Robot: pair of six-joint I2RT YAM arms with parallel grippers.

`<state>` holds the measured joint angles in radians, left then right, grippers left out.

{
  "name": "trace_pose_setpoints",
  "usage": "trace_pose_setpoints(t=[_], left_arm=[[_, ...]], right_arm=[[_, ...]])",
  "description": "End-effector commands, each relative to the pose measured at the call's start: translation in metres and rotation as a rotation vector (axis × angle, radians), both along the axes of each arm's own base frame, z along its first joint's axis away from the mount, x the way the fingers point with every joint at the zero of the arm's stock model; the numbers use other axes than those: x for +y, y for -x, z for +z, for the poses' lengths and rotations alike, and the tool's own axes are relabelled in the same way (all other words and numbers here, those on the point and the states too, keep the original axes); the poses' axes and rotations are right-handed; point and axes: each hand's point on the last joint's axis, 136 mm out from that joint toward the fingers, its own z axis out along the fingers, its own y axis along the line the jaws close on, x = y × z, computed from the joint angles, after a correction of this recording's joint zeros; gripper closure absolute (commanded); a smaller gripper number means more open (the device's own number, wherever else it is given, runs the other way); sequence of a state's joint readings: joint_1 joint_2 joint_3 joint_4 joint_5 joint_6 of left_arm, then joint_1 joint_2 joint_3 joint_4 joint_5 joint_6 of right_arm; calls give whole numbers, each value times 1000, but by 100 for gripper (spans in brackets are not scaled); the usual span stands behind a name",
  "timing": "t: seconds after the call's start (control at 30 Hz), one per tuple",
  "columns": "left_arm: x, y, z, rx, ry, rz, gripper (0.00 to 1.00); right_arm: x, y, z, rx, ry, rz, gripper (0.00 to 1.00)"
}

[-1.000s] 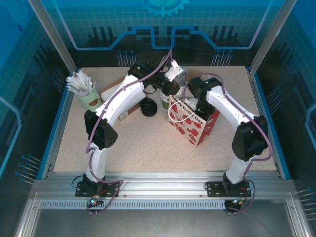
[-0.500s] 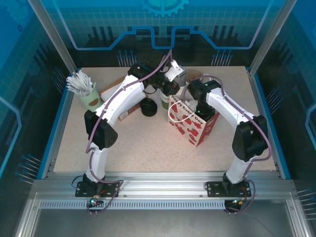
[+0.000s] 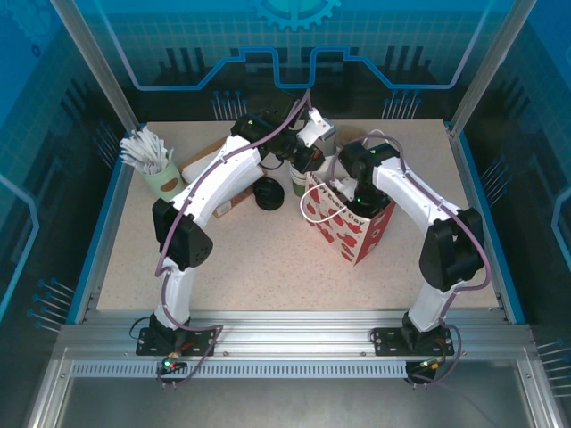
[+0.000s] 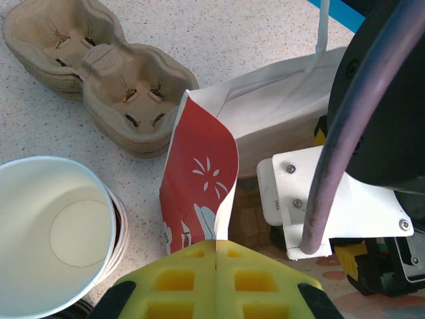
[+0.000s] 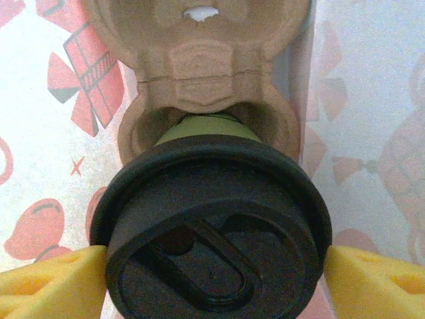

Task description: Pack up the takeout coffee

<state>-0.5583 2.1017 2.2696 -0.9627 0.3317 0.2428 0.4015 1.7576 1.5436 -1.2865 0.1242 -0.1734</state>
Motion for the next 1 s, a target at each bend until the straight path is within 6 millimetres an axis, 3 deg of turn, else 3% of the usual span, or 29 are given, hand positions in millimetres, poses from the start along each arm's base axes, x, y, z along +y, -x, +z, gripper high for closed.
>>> trace_pose_setpoints(t=[0.0, 0.23, 0.97], left_arm=[[3, 1, -18, 44, -26, -8, 95], [3, 1, -18, 45, -28, -6, 95], [3, 3, -6, 37, -3, 13, 90]], right_arm=[[4, 2, 27, -58, -24, 6, 15], [13, 5, 52, -108, -87, 17, 15], [27, 21, 180, -456, -391, -12, 15]])
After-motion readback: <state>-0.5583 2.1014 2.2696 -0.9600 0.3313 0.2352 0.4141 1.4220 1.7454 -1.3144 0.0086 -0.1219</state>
